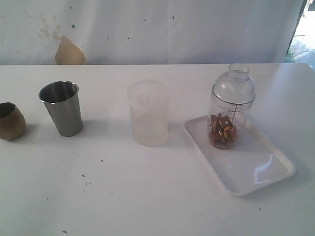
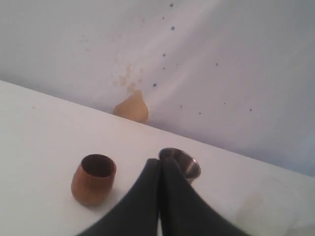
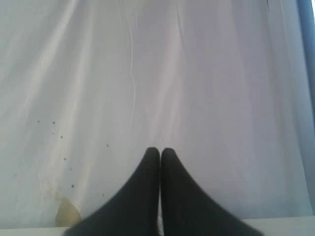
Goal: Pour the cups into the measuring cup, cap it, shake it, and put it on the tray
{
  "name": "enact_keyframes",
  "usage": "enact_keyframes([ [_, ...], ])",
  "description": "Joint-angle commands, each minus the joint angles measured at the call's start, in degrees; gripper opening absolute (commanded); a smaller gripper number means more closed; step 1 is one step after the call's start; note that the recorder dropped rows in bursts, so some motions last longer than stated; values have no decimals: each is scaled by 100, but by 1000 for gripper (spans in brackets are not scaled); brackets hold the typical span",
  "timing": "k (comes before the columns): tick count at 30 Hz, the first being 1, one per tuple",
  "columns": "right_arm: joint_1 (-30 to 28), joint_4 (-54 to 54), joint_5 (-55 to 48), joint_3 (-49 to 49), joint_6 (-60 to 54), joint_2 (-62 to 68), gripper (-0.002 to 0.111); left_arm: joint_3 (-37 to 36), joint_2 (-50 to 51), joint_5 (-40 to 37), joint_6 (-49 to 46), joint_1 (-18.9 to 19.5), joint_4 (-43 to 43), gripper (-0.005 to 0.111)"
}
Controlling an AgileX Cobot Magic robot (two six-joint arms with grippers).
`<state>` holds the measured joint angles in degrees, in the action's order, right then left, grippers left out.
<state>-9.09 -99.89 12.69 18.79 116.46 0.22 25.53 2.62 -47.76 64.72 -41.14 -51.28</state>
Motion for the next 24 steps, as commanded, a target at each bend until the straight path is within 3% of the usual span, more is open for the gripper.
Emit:
enact_keyframes([
  [1, -23, -6, -57, -13, 35, -22, 0, -133, -34, 364, -786, 22, 605, 0],
  [5, -23, -6, -70, -13, 35, -22, 0, -545, -64, 1572, -2744, 504, 1574, 0],
  [7, -23, -6, -70, -13, 35, -22, 0, -814, -64, 2371, -4269, 938, 2587, 0],
  [8, -23, -6, -70, -13, 35, -22, 0, -1101, -64, 3254, -5487, 1390, 3633, 0],
  [9, -23, -6, -70, -13, 35, -22, 0, -1275, -64, 3717, -5938, 1641, 4172, 0],
  [10, -23, -6, -86, -13, 35, -22, 0, -1619, -80, 4468, -6113, 2086, 4824, 0],
  [12, -23, -6, -86, -13, 35, -22, 0, -2177, -232, 5168, -5426, 2772, 4929, 0],
  [15, -23, -6, -86, -13, 35, -22, 0, -2553, -262, 5222, -4784, 3671, 4929, 0],
  [17, -23, -6, -86, -13, 35, -22, 0, -2553, -262, 4440, -4912, 4185, 4883, 0],
  [21, -23, -6, -86, -13, 35, -22, 0, -2553, -262, 3434, -6472, 4321, 4917, 0],
  [24, -23, -6, -86, -13, 35, -22, 0, -2553, -262, 3450, -6472, 4321, 4917, 0],
])
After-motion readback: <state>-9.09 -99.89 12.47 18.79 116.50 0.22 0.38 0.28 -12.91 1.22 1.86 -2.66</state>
